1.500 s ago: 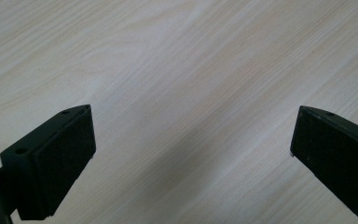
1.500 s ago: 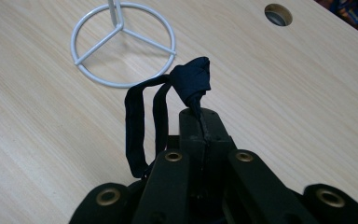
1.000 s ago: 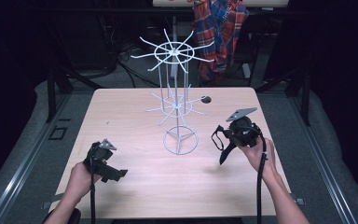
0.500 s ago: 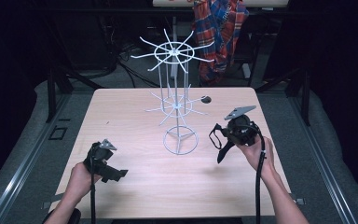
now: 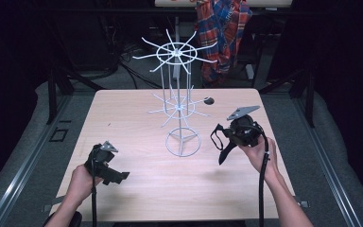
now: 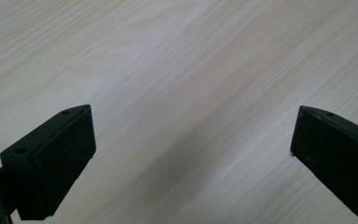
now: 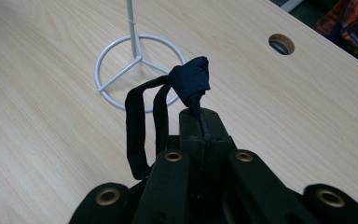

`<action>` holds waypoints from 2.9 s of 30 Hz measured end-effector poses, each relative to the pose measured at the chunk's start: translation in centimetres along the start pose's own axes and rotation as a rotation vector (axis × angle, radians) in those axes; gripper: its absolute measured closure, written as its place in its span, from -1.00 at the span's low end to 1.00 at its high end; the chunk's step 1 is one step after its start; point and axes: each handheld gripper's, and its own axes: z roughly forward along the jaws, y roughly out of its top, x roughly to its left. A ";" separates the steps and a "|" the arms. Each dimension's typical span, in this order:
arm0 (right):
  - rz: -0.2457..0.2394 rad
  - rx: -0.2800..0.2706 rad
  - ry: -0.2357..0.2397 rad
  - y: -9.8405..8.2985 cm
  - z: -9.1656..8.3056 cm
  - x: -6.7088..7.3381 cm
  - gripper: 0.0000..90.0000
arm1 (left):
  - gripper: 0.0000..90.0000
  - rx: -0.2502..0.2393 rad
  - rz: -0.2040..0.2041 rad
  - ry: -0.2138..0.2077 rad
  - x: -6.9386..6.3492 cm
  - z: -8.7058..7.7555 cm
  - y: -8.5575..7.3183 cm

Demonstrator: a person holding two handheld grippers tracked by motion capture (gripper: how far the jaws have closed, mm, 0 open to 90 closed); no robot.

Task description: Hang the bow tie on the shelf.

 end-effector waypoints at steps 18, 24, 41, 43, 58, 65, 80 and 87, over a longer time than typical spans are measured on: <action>-0.011 -0.032 -0.005 1.3 -1.2 0.0 0.99 | -1.00 -0.001 -0.005 0.002 0.1 0.0 -0.1; -0.011 -0.049 -0.008 1.8 -1.8 0.0 0.99 | -1.00 -0.003 -0.004 0.006 0.1 0.0 -0.1; -0.005 -0.110 -0.010 3.0 -3.2 -0.4 0.99 | -1.00 -0.002 -0.005 0.006 0.1 0.0 -0.1; -0.005 -0.116 -0.010 3.2 -3.3 -0.4 0.99 | -1.00 -0.002 -0.005 0.006 0.1 0.0 -0.1; 0.003 -0.142 -0.007 3.8 -3.3 -0.8 0.99 | -1.00 0.000 -0.004 0.007 0.1 0.0 -0.1; 0.020 -0.145 0.000 3.9 -2.9 -1.1 0.99 | -1.00 0.000 -0.004 0.006 0.1 0.0 -0.1; 0.058 -0.145 0.045 4.0 -0.9 -1.8 0.99 | -1.00 -0.002 -0.006 0.005 0.1 -0.1 -0.2; 0.063 -0.134 0.068 4.3 -0.1 -1.7 0.99 | -1.00 -0.001 -0.005 0.006 0.1 0.0 -0.1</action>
